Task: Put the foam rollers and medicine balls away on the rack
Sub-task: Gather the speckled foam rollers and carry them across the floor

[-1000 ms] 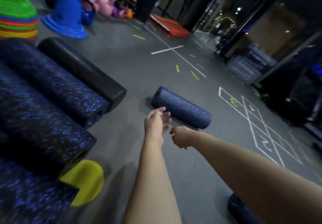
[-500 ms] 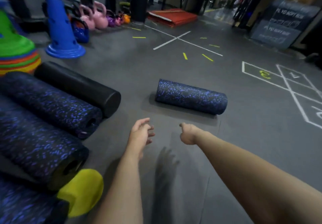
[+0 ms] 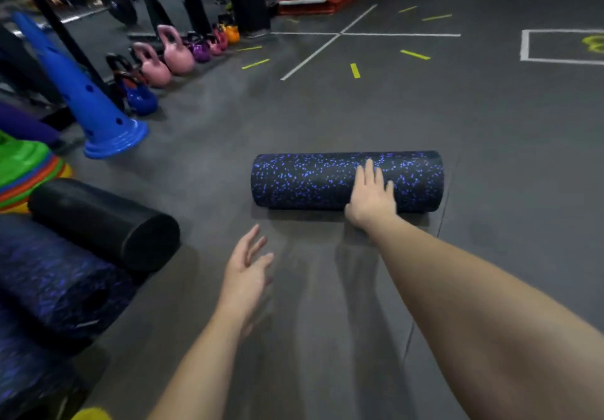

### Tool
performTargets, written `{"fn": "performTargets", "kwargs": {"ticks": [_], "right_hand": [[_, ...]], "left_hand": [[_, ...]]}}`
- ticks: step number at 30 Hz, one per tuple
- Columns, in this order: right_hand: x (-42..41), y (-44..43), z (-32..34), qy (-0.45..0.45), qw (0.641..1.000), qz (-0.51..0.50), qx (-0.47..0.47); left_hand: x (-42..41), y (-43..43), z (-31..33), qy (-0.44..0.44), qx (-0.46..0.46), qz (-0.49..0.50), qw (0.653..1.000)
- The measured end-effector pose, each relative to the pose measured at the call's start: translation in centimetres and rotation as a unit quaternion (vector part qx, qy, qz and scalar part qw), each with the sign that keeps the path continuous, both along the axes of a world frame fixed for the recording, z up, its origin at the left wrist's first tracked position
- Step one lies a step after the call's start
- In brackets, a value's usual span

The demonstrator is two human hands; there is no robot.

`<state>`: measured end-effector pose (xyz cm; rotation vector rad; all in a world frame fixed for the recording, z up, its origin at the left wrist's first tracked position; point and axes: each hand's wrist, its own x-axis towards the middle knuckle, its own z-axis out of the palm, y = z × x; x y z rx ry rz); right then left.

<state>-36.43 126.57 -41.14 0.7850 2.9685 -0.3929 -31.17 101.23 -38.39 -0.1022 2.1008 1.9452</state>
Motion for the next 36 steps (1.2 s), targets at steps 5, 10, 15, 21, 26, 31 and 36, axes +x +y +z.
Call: {"fn": "performTargets", "kwargs": {"ticks": [5,10,15,21,26,31,36], "right_hand": [[0.0,2.9,-3.5,-0.001,0.997,0.011,0.075],[3.8,-5.0,-4.0,0.145,0.967,0.141,0.155],[3.4,-8.2,-0.7,0.108,0.926,0.326,0.155],[6.0,-9.7,2.6,-0.198,0.941,0.263,0.080],[7.7,-14.8,3.9,-0.082,0.954,0.282,0.054],[5.4,-24.9,9.2,0.062,0.917,0.176,-0.352],[5.0,-33.9,9.7,0.070,0.849,0.218,-0.476]], "left_hand": [[0.4,3.1,-4.4,-0.028,-0.027,0.025,0.999],[2.5,3.9,-6.9,-0.089,-0.032,0.072,0.993],[5.0,2.0,-7.8,-0.161,-0.043,0.102,0.981],[8.7,-1.6,-7.0,-0.212,-0.047,0.075,0.973],[9.8,-5.2,-5.2,-0.214,0.041,0.027,0.975],[10.0,-12.4,-4.4,-0.151,0.212,0.126,0.957],[7.6,-23.1,-0.8,-0.034,0.238,0.278,0.930]]}}
